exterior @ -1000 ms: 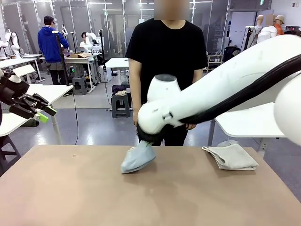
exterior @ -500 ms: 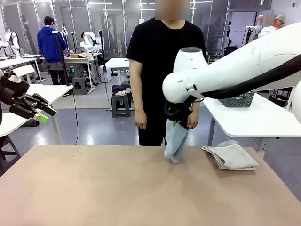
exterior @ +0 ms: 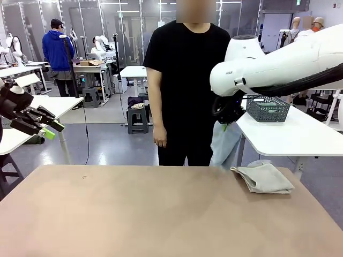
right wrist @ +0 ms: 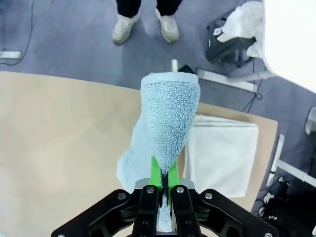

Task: Fold the towels and place them in the basket.
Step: Stack the folded Towel with hook on the right side of the table.

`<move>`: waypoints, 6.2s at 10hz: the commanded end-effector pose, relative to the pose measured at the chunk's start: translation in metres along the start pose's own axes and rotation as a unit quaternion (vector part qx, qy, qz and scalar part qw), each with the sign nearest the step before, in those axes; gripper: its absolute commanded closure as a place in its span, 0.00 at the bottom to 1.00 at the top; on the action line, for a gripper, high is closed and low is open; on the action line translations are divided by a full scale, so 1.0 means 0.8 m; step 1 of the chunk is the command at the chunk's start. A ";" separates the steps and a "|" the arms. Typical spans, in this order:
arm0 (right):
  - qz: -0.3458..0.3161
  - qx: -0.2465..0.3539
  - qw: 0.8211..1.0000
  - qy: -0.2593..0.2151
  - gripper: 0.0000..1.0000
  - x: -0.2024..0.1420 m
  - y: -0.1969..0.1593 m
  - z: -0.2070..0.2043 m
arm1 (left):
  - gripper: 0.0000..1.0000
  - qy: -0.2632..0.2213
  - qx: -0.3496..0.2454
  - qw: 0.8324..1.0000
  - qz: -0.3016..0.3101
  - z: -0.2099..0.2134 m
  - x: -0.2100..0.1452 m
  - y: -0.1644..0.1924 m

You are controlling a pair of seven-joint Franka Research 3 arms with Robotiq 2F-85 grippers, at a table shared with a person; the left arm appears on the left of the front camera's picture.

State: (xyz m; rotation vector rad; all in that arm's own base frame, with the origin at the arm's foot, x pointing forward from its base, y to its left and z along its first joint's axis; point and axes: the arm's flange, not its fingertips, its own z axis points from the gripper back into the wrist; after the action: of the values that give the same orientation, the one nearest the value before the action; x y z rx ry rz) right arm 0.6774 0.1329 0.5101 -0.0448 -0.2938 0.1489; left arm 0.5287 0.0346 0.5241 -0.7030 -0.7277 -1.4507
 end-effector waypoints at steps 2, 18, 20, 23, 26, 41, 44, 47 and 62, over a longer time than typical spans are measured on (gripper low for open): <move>0.020 -0.010 0.999 0.033 0.94 0.001 -0.030 0.005 | 0.34 0.008 0.004 1.000 0.006 0.001 0.003 -0.002; 0.015 -0.019 0.998 0.056 0.94 -0.043 -0.055 0.008 | 0.34 0.008 0.004 1.000 0.006 0.001 0.003 -0.002; 0.013 -0.006 0.996 0.083 0.94 -0.051 -0.083 -0.008 | 0.34 0.008 0.004 1.000 0.006 0.001 0.003 -0.002; 0.011 0.024 0.994 0.104 0.94 -0.049 -0.132 -0.036 | 0.34 0.008 0.004 1.000 0.006 0.001 0.003 -0.002; 0.011 0.086 0.990 0.115 0.94 -0.043 -0.180 -0.081 | 0.34 0.008 0.004 1.000 0.006 0.001 0.003 -0.002; -0.081 0.081 0.977 0.179 0.38 -0.080 -0.274 -0.144 | 0.34 0.008 0.004 1.000 0.006 0.001 0.003 -0.002; -0.069 0.059 0.981 0.173 0.14 -0.079 -0.255 -0.076 | 0.34 0.008 0.004 1.000 0.006 0.001 0.003 -0.002; -0.056 0.037 0.986 0.156 0.00 -0.106 -0.234 0.064 | 0.34 0.008 0.004 1.000 0.006 0.001 0.003 -0.002; -0.074 0.107 0.976 -0.173 0.00 -0.314 -0.220 0.349 | 0.34 0.008 0.004 1.000 0.006 0.001 0.003 -0.002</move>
State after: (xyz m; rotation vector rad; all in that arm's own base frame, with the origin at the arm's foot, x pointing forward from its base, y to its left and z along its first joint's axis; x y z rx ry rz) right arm 0.3862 -0.0708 0.7123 0.2194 -0.6323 0.0464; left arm 0.5288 0.0345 0.5243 -0.7025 -0.7279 -1.4510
